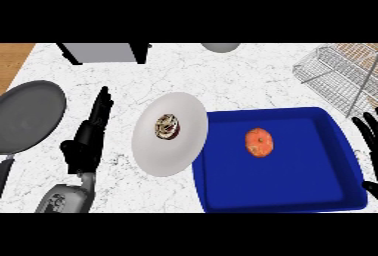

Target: Pick the squash from the tray and place it in the tiered basket

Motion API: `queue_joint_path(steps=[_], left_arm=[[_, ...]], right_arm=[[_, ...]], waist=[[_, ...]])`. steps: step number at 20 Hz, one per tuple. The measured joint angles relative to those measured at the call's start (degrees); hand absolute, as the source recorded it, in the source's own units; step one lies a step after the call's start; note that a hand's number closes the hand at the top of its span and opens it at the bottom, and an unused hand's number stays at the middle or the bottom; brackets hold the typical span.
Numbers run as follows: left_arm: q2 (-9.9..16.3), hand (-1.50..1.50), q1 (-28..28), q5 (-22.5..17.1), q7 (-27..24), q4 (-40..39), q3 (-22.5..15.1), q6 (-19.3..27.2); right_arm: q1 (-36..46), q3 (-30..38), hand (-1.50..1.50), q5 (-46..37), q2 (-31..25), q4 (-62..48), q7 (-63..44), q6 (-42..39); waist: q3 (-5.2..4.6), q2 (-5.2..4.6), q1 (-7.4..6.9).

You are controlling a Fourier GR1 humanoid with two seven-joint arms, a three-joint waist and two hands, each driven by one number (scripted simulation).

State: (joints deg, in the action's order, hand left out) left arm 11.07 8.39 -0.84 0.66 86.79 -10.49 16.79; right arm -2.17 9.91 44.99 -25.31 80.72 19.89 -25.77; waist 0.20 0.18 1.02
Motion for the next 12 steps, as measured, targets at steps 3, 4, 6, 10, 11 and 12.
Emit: queue_joint_path(steps=[3, 4, 6, 10, 11, 12], left_arm=[[-0.1, 0.0, 0.3, 0.4, 0.3, 0.4, 0.1, 0.4], [-0.4, 0.0, 0.2, 0.6, 0.2, 0.3, -0.1, 0.7], [-0.3, 0.0, -0.3, 0.9, 0.2, 0.6, -0.2, 0.9], [-0.3, 0.0, -0.3, 1.2, 1.1, 1.4, -0.5, 1.1], [-0.4, 0.0, 0.0, 1.3, 1.2, 1.3, -0.5, 1.1], [-0.4, 0.0, 0.4, 1.4, 1.6, 1.4, -0.5, 1.1]], right_arm=[[-2.3, 1.5, -1.5, -6.8, -6.7, 2.6, 0.6, -0.8], [-3.0, 1.8, -1.5, -9.6, -9.0, 3.6, 0.7, -0.8], [-4.4, 2.2, -1.5, -15.3, -13.5, 6.5, 0.4, -0.3], [-5.6, 2.0, -1.5, -26.3, -21.2, 13.7, -2.9, 3.0], [-5.7, 1.7, -1.5, -28.7, -22.7, 16.0, -4.4, 3.9], [-5.6, 1.1, -1.5, -30.9, -24.1, 18.2, -6.5, 4.9]], waist=[[-0.16, 0.09, 0.3], [-0.22, 0.11, 0.4], [-0.32, 0.25, 0.59], [-0.45, 0.36, 0.47], [-0.47, 0.34, 0.49], [-0.49, 0.3, 0.34]])
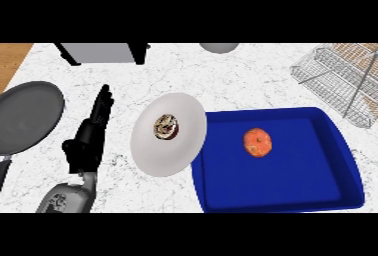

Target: Pick the squash from the tray and place it in the tiered basket

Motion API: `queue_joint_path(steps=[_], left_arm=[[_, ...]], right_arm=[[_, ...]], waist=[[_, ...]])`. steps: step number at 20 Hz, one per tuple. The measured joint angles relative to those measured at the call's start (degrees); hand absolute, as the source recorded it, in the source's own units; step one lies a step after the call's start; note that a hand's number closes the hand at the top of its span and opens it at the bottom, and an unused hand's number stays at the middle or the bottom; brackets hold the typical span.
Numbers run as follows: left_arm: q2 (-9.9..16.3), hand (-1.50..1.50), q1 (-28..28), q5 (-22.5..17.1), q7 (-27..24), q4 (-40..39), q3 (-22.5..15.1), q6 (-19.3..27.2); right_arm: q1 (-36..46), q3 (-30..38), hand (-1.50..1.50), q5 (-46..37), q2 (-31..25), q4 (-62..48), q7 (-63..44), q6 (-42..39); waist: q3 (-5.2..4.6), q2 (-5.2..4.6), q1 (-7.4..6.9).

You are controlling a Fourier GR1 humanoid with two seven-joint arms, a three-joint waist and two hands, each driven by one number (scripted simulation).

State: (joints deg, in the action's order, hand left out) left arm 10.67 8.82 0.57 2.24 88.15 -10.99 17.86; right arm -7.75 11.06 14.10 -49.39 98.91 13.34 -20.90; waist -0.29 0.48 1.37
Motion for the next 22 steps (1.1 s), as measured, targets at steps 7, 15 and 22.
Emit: queue_joint_path(steps=[7, 15, 22], left_arm=[[0.1, 0.0, 0.4, -0.1, 0.4, 0.4, 0.2, -0.9], [-1.4, 0.0, 0.0, 1.2, 0.1, 0.5, -0.1, -1.2], [-2.7, 0.0, 0.9, 2.4, 0.8, 0.6, 0.3, -1.4]], right_arm=[[2.0, -7.2, -1.5, -10.3, -3.3, 16.8, -21.6, 5.6], [13.0, -18.4, -1.5, -15.2, 1.0, 25.9, -45.4, 5.2], [20.9, -25.6, -1.5, -17.6, 6.4, 24.9, -58.0, 0.2]], waist=[[0.05, -0.26, -1.13], [0.19, -0.48, -1.86], [0.23, -0.51, -1.82]])
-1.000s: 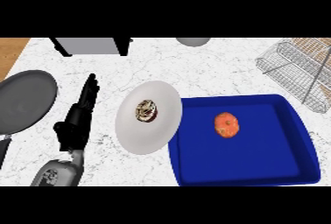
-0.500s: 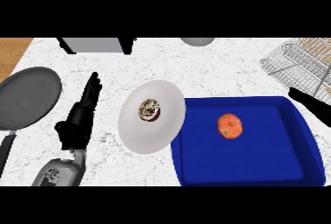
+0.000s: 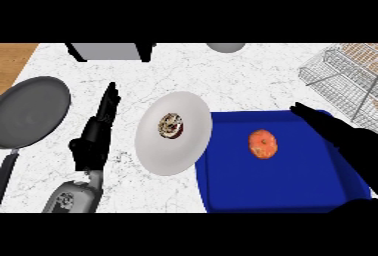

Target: Pick the squash from the tray and place it in the tiered basket

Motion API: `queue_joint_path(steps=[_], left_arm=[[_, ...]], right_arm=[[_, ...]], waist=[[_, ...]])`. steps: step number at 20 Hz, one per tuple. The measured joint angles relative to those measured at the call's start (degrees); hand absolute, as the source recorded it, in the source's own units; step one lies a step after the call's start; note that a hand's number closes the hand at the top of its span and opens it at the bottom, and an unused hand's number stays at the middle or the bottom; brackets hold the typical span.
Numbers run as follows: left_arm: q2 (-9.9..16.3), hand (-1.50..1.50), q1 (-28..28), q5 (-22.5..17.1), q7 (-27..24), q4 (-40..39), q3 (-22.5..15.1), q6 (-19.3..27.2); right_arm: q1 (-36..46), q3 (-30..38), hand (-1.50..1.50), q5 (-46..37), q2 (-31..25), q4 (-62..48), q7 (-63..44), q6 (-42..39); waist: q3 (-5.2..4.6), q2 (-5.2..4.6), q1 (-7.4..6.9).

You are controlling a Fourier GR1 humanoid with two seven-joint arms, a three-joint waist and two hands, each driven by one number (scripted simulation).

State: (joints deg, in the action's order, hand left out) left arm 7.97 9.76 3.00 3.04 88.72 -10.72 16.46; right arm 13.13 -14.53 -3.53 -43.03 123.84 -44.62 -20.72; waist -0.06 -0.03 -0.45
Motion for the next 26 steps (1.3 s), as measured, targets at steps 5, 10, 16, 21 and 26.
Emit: queue_joint_path(steps=[5, 10, 16, 21, 26], left_arm=[[-0.3, 0.0, -0.5, 0.3, -0.7, -0.5, 1.3, -0.9], [-1.6, 0.0, -1.1, 1.6, -0.6, -0.2, 1.1, -1.0], [-2.3, 0.0, -1.2, 2.6, -0.3, -0.1, 1.8, -1.6], [-2.6, 0.0, -1.8, 2.9, 0.2, 0.9, 2.3, -2.7], [-3.6, 0.0, -1.1, 3.9, 0.0, 0.0, 2.4, -2.7]], right_arm=[[-0.4, -0.5, -1.5, -2.6, 2.9, -1.9, -1.8, -3.9], [-1.3, -1.6, -1.5, -7.9, 6.2, -1.7, -3.7, -6.3], [-2.7, -1.8, -1.5, -14.1, 8.5, -2.7, -1.7, -9.3], [-4.0, -1.2, -1.5, -19.6, 9.1, -5.5, 4.9, -11.3], [-2.7, -2.6, -1.5, -25.5, 10.2, -6.8, 8.6, -12.7]], waist=[[0.03, 0.03, 0.28], [0.05, 0.05, 0.39], [0.05, 0.06, 0.42], [0.06, 0.05, 0.4], [0.07, 0.03, 0.4]])
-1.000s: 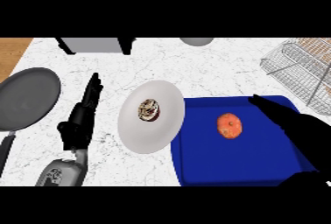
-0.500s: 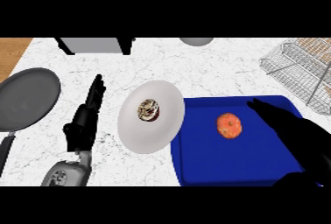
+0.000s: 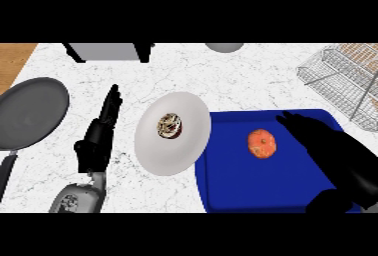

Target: Pick the squash from the tray and place it in the tiered basket

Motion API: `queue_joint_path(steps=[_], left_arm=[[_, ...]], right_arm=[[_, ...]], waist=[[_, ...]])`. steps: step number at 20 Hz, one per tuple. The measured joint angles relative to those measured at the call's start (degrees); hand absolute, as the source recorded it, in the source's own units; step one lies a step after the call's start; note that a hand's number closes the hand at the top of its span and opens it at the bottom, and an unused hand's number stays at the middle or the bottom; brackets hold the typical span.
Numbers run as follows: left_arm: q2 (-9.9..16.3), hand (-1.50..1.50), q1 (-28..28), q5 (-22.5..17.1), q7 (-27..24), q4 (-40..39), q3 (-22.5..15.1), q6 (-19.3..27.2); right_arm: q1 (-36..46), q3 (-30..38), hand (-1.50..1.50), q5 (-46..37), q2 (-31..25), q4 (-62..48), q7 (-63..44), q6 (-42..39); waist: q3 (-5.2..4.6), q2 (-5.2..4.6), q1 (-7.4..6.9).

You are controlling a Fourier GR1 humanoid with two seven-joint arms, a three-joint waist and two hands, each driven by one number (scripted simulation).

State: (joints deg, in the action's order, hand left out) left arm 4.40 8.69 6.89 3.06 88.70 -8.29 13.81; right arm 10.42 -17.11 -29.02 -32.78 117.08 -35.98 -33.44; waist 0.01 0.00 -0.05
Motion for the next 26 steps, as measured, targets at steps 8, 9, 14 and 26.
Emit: queue_joint_path(steps=[8, 9, 14, 26], left_arm=[[-0.4, 0.0, -1.0, 0.7, 0.0, 1.2, 0.6, -1.1], [-1.0, 0.0, -0.6, 1.2, 0.2, 0.9, 0.4, -0.6], [-1.1, 0.0, 0.1, 0.9, -0.3, 0.1, 1.8, -1.6], [-1.6, 0.0, -1.0, 1.7, 1.3, 2.3, 2.9, -3.0]], right_arm=[[-0.7, 0.3, -1.5, -9.6, 4.8, -5.8, 2.5, 2.7], [-0.5, 1.1, -1.5, -10.0, 5.2, -6.9, 3.2, 2.8], [-3.2, 2.7, -1.5, -12.6, 6.7, -9.2, 7.4, 3.5], [-2.8, 6.0, -1.5, -16.7, 10.9, -16.1, 16.6, 3.5]], waist=[[0.0, 0.0, -0.09], [0.0, 0.0, -0.08], [-0.01, 0.01, 0.05], [0.0, 0.01, 0.0]])
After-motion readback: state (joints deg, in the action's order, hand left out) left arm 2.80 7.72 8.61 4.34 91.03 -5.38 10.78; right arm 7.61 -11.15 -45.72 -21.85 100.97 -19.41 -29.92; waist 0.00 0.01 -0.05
